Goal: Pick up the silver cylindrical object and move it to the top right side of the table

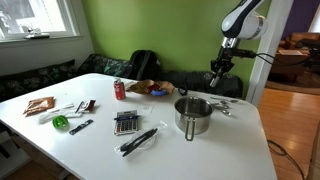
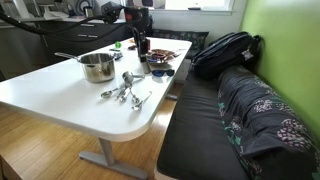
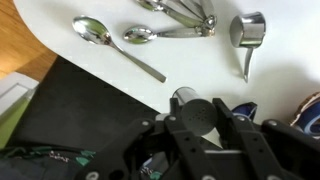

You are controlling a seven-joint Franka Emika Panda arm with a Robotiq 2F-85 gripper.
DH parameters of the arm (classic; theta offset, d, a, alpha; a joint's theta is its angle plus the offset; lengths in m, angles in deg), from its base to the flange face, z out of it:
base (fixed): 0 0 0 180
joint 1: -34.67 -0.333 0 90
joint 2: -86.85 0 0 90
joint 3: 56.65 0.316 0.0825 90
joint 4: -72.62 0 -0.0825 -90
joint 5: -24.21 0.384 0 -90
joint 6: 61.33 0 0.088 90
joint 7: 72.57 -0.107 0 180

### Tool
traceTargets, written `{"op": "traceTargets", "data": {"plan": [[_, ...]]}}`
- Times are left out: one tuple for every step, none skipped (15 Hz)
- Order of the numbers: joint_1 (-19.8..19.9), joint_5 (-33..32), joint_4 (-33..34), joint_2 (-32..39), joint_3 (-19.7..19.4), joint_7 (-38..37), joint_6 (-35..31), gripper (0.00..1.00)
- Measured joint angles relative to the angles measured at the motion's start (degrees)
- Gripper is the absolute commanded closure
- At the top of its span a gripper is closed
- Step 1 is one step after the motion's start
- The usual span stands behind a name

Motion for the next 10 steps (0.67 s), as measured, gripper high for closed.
{"op": "traceTargets", "data": {"plan": [[0.26, 0.05, 0.96, 0.87, -0.7, -1.69, 1.65, 0.88], [0.45, 0.41, 1.89, 1.94, -1.2, -3.5, 2.74, 0.88], [0.67, 1.17, 2.87, 3.19, -1.38, -5.08, 3.63, 0.88], [0.76, 1.84, 3.95, 4.59, -1.49, -6.76, 4.19, 0.88], [0.76, 2.12, 5.03, 6.0, -1.6, -8.57, 4.7, 0.88], [0.75, 2.17, 6.23, 7.46, -1.78, -10.57, 5.27, 0.88], [0.74, 2.17, 7.42, 8.89, -2.06, -12.61, 5.7, 0.88], [0.68, 2.17, 8.5, 10.13, -2.53, -14.62, 5.76, 0.88], [0.67, 2.17, 9.36, 11.04, -3.08, -16.36, 5.76, 0.88], [0.66, 2.16, 10.14, 11.78, -3.75, -17.95, 5.79, 0.88]]}}
